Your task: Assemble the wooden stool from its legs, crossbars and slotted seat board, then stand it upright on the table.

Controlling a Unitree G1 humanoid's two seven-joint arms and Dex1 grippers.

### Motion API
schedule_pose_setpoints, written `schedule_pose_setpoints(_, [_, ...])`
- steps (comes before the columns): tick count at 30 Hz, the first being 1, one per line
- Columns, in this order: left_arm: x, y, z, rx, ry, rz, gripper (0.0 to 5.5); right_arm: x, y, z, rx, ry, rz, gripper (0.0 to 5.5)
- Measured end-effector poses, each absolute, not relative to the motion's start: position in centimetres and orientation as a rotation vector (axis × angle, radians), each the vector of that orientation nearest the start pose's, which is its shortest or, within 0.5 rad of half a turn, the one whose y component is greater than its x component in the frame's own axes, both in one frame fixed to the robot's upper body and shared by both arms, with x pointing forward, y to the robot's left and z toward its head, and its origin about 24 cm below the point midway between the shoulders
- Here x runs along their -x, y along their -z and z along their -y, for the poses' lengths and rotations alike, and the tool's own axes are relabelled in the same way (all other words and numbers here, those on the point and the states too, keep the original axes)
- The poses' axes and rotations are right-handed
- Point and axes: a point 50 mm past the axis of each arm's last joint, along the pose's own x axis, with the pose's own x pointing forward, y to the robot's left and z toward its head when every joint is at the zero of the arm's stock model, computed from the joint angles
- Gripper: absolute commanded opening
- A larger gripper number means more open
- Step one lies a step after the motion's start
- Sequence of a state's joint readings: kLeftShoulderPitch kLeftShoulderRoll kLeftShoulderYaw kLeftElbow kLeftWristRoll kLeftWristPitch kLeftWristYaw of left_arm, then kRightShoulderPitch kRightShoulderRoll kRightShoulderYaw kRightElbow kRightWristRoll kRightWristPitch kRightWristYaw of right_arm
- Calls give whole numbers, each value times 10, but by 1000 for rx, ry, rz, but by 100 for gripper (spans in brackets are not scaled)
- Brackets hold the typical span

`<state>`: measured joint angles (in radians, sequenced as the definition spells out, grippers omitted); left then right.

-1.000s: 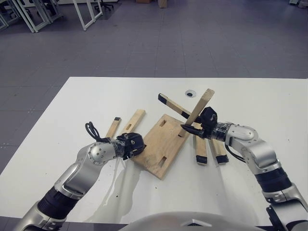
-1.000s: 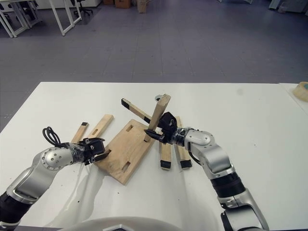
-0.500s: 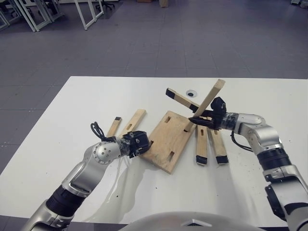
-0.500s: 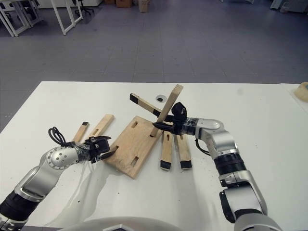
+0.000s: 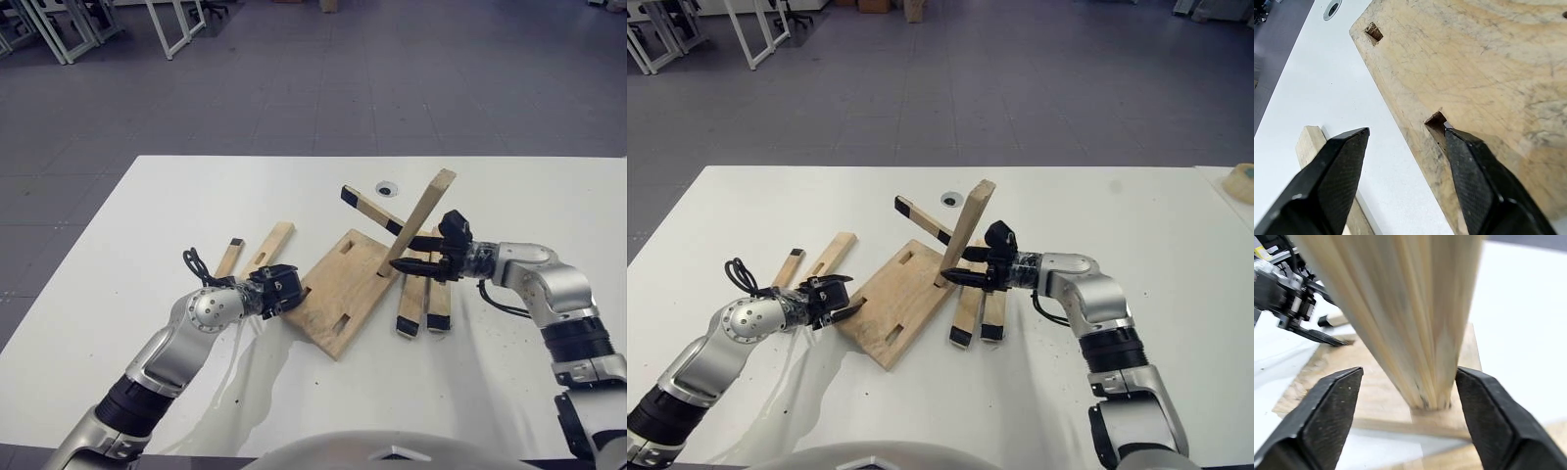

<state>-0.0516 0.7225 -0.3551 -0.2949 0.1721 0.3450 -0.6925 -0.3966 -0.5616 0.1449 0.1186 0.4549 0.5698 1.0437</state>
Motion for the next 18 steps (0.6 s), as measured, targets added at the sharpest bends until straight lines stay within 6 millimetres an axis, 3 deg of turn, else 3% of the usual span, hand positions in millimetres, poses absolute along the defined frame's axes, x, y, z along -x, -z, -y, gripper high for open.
schedule_pose_setpoints(2, [-227,-58,-170,-841,915,-388,286,-280,-86,182,31,-1114,-471,413])
schedule_pose_setpoints(4, [-228,-58,-170,-838,913,-388,286,-267,-76,204,99,-1033,-565,413])
schedule_pose_setpoints(6, [-228,-57,-170,-836,911,-390,286,-262,-83,223,109,-939,-568,413])
schedule_pose_setpoints(9, [-227,-57,-170,-831,902,-389,286,-278,-139,244,69,-780,-341,413])
schedule_pose_setpoints(11, [-226,-57,-171,-828,894,-386,286,-292,-194,237,-9,-754,-82,413])
schedule_pose_setpoints(13, [-226,-57,-170,-826,892,-384,286,-297,-236,222,-127,-778,115,413])
schedule_pose_setpoints(14, [-226,-57,-170,-825,893,-382,286,-298,-266,207,-174,-821,239,413])
schedule_pose_setpoints(18, [-227,-56,-168,-826,896,-380,286,-291,-332,159,-287,-948,487,413])
